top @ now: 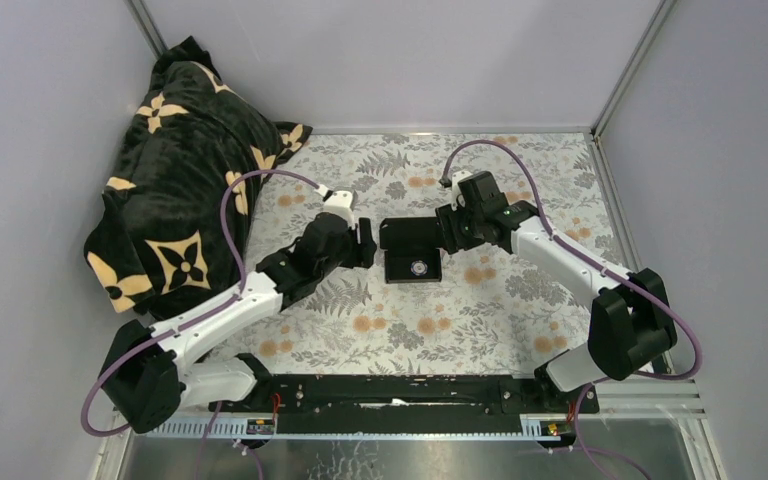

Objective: Fold the paper box
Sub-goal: Place the product in the paper box, then close the paper box at the center of the board.

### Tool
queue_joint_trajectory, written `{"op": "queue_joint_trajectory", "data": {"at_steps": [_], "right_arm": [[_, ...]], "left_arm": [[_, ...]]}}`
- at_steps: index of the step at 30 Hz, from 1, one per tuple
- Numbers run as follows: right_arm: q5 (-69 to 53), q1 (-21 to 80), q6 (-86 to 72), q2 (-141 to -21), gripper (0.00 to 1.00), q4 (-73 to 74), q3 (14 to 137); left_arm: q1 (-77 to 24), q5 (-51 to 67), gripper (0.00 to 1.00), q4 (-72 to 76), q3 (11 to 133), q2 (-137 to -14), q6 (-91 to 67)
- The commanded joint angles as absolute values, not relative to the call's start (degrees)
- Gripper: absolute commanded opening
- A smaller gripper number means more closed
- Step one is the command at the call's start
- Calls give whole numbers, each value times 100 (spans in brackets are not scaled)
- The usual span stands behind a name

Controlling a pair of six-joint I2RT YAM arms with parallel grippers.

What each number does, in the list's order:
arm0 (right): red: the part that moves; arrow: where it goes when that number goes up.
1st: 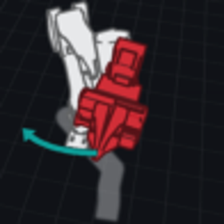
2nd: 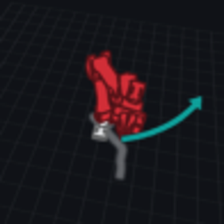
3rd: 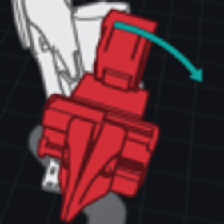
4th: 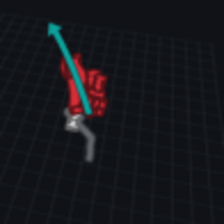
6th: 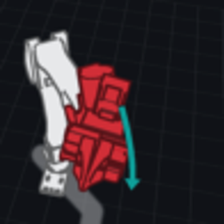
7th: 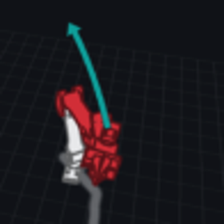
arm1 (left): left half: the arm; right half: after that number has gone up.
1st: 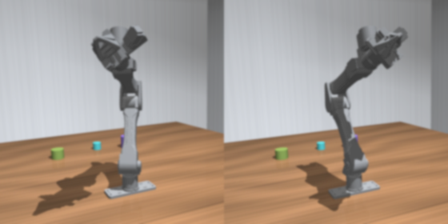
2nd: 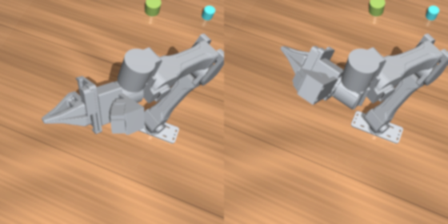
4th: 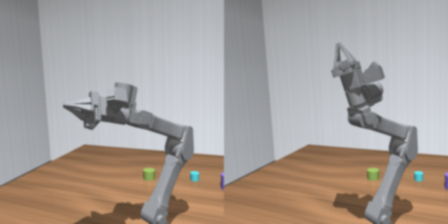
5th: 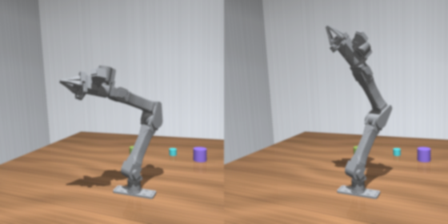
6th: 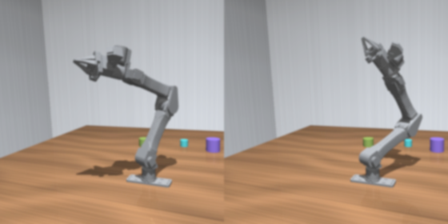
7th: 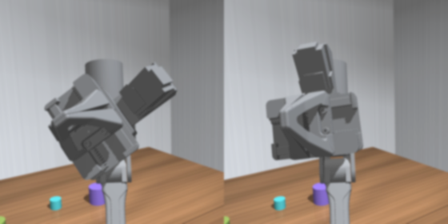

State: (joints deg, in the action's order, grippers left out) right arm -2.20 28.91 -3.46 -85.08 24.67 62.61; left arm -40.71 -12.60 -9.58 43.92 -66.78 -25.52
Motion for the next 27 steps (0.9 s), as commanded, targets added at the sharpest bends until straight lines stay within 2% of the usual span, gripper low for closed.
{"op": "queue_joint_trajectory", "data": {"at_steps": [1, 4, 8, 14, 22, 24, 27], "right_arm": [[-181, 2847, 202, -8496, 56, 2100, 6592], [-176, 2823, 298, -8531, 56, 2007, 6570], [-340, 2732, 381, -8573, 55, 1863, 6587], [-692, 2577, 485, -8758, 50, 1560, 6600], [-996, 2500, 583, -9063, 50, 1543, 6825], [-1010, 2496, 593, -9094, 50, 1525, 6842], [-1044, 2483, 617, -9126, 50, 1503, 6846]], "left_arm": [[-3966, -1168, 66, -224, 4739, -6926, -1834], [-3837, -1091, 57, -28, 4777, -7111, -1666], [-3712, -994, 53, 212, 4761, -7328, -1435], [-3374, -403, 29, 560, 4568, -7459, -1229], [-3117, 385, 28, 794, 4549, -7654, -1092], [-3087, 555, 18, 812, 4569, -7732, -1056], [-3059, 621, 23, 826, 4602, -7835, -1072]]}}
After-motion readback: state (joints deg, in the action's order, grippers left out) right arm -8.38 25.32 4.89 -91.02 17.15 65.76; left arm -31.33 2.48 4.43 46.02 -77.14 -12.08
